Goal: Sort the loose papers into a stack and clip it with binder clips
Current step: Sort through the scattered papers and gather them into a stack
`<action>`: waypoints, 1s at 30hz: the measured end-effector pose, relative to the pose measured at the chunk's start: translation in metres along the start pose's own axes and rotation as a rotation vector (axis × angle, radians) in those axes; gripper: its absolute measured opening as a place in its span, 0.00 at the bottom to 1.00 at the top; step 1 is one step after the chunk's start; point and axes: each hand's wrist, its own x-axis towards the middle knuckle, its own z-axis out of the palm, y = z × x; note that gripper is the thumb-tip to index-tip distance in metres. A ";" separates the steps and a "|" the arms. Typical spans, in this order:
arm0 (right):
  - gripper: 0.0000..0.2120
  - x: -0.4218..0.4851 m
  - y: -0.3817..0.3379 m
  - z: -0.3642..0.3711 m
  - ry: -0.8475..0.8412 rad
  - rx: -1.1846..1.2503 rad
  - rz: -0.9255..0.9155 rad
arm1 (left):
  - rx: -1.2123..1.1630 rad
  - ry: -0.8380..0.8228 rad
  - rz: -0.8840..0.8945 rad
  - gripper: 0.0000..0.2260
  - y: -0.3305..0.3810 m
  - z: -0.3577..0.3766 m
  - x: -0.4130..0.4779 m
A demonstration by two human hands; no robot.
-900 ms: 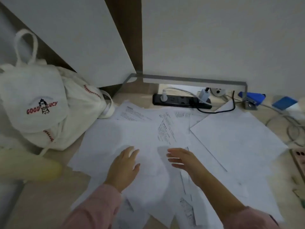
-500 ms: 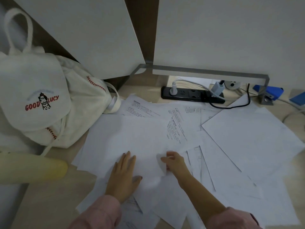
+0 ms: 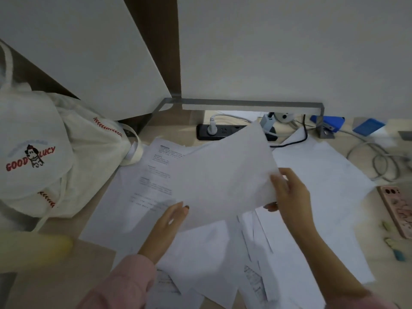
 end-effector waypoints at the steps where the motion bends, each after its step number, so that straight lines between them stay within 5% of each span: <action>1: 0.06 0.001 -0.009 -0.016 0.055 -0.044 -0.068 | -0.081 -0.018 -0.009 0.21 0.007 0.004 0.002; 5: 0.09 -0.007 -0.031 -0.059 0.204 -0.250 -0.450 | -0.395 -0.088 -0.028 0.19 0.034 0.021 0.001; 9: 0.14 -0.015 -0.019 -0.070 0.090 -0.549 -0.839 | -0.621 -0.169 -0.011 0.28 0.047 0.029 0.001; 13: 0.25 -0.019 0.025 -0.068 -0.038 -0.731 -1.037 | -0.780 -0.161 -0.013 0.24 0.053 0.038 0.003; 18: 0.33 -0.024 0.078 -0.066 -0.415 -0.835 -0.925 | -0.616 -0.038 -0.076 0.13 0.042 0.053 0.011; 21: 0.39 -0.021 0.108 -0.068 -0.537 -0.874 -0.766 | -0.305 0.059 -0.145 0.13 0.025 0.062 0.017; 26: 0.48 0.021 0.162 -0.077 -0.391 -0.954 -0.461 | -0.222 0.128 -0.227 0.13 -0.004 0.069 0.017; 30: 0.38 0.051 0.185 -0.071 -0.353 -0.928 -0.251 | -0.149 0.189 -0.289 0.10 -0.026 0.070 0.014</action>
